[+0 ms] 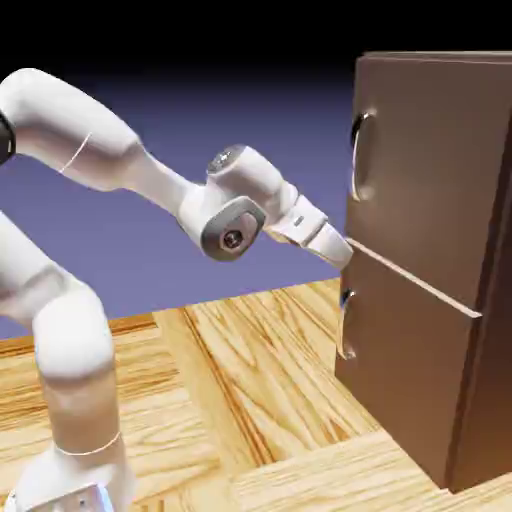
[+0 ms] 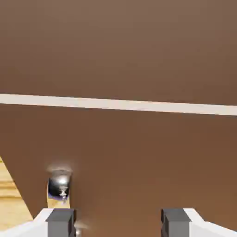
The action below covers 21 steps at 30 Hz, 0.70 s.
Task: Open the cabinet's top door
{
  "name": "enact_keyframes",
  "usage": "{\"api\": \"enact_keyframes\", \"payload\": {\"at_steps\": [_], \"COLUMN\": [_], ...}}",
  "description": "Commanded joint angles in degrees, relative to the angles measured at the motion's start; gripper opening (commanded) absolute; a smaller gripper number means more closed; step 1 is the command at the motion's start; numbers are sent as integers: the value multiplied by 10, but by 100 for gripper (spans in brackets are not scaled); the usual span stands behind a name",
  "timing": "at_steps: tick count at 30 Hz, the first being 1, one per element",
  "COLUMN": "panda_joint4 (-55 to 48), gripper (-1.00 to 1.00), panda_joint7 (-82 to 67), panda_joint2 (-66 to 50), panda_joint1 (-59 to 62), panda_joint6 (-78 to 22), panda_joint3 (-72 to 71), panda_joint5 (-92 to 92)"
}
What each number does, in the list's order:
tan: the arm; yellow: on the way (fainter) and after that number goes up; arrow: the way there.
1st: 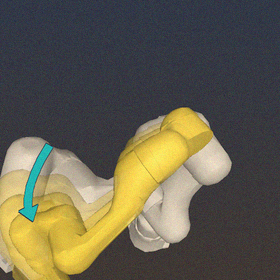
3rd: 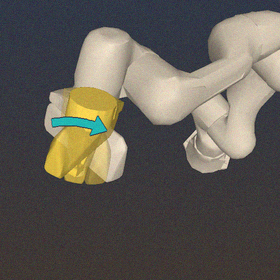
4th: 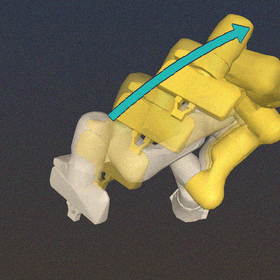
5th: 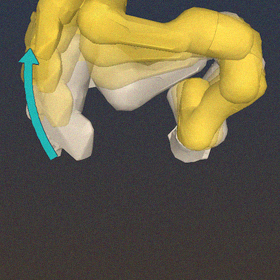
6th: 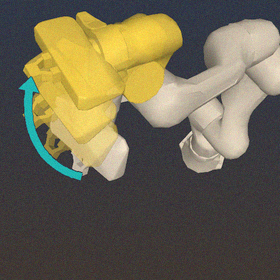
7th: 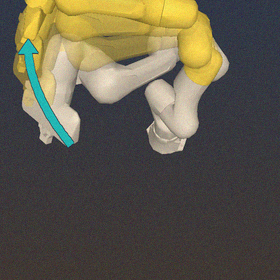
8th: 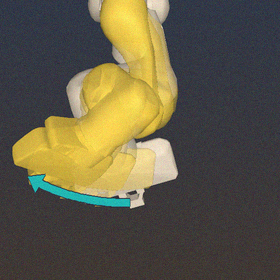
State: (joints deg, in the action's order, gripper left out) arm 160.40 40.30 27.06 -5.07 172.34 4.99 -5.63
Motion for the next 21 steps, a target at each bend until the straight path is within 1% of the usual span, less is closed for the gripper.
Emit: {"api": "enact_keyframes", "payload": {"at_steps": [1, 21], "panda_joint4": [-2, -47], "gripper": [0, 0], "panda_joint7": [-8, -168], "panda_joint2": [-21, -436], "panda_joint1": [-16, -341], "panda_joint6": [-6, -130], "panda_joint3": [19, 388], "panda_joint5": [-21, -438]}}
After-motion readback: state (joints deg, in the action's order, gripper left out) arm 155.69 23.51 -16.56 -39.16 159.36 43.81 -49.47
